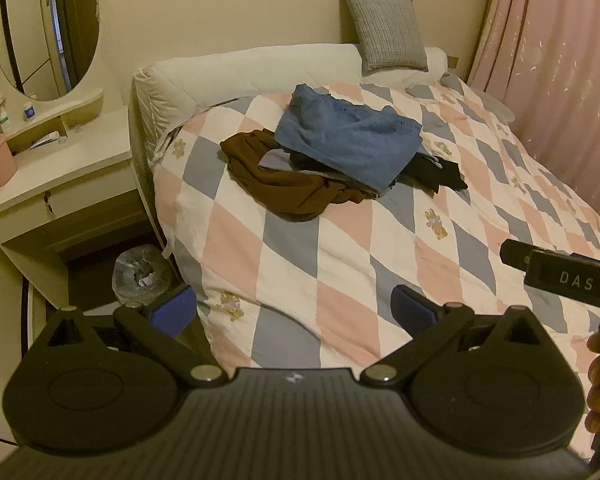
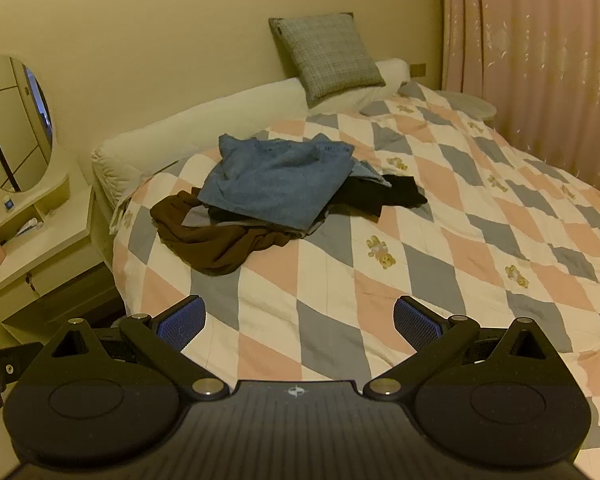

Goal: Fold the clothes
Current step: 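Move both grippers toward the blue jeans on the clothes pile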

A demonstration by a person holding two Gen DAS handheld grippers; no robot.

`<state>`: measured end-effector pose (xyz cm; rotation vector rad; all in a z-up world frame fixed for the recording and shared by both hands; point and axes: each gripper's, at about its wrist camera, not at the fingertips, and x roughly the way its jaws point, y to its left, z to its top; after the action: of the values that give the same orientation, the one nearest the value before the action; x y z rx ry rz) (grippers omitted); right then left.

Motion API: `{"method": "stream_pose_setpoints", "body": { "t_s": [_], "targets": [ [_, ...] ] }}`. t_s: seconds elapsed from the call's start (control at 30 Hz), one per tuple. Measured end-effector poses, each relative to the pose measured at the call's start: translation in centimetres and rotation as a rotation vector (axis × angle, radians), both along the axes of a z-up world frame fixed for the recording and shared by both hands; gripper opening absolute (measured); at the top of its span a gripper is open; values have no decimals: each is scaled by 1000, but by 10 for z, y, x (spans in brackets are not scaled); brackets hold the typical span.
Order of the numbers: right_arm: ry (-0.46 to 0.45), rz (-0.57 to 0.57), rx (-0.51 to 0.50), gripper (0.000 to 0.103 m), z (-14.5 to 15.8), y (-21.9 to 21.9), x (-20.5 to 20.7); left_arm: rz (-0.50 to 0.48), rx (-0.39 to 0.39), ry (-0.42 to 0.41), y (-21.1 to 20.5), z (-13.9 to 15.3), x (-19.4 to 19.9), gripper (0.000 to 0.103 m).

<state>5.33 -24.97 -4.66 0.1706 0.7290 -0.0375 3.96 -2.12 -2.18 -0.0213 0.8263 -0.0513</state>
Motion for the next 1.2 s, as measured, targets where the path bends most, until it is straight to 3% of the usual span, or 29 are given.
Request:
{"method": "stream_pose_setpoints", "body": {
  "t_s": [0.4,0.87,1.2],
  "targets": [
    [22,-47,-7,103,-11,-2,53,-44,20,27,3,-13,65,102],
    [105,-178,0,103,-43,1,178,-173,73,68,6,-33,230,102],
    [149,-232,-4,103,-47,13,249,-215,58,73,23,-31,319,102]
  ]
}}
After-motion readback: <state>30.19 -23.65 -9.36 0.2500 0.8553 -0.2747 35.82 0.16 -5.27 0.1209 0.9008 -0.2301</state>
